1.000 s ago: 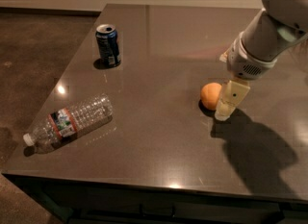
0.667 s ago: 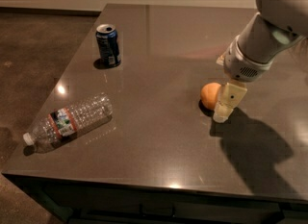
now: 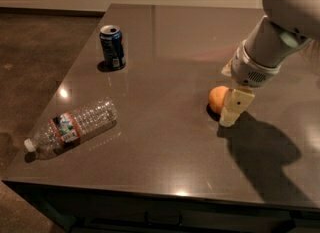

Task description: Move orange near pepsi can

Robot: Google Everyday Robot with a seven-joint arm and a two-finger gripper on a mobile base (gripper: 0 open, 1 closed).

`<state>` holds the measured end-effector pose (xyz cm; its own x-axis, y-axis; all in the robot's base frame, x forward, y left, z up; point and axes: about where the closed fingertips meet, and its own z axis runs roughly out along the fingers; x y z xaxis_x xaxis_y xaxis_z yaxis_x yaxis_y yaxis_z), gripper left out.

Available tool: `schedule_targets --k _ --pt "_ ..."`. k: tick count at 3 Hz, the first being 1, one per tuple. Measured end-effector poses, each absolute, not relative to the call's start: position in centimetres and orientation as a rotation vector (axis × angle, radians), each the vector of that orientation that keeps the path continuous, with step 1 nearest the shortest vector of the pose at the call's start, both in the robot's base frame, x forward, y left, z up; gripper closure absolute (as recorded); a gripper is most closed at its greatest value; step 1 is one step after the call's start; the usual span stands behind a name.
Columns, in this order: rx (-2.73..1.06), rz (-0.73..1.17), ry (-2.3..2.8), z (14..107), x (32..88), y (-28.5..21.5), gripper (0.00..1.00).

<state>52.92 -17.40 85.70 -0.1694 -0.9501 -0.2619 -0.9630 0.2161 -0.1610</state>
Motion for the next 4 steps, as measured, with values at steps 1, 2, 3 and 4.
schedule_targets --k 1,2,3,4 --pt "-1.801 0.076 2.198 85.8 52.5 -17.3 0.38" --pt "-1.796 0.083 2.219 86.0 52.6 -17.2 0.61" --pt "-1.769 0.076 2.245 87.1 54.0 -16.7 0.85" --pt "-1.709 0.082 2.265 88.3 56.6 -15.6 1.00"
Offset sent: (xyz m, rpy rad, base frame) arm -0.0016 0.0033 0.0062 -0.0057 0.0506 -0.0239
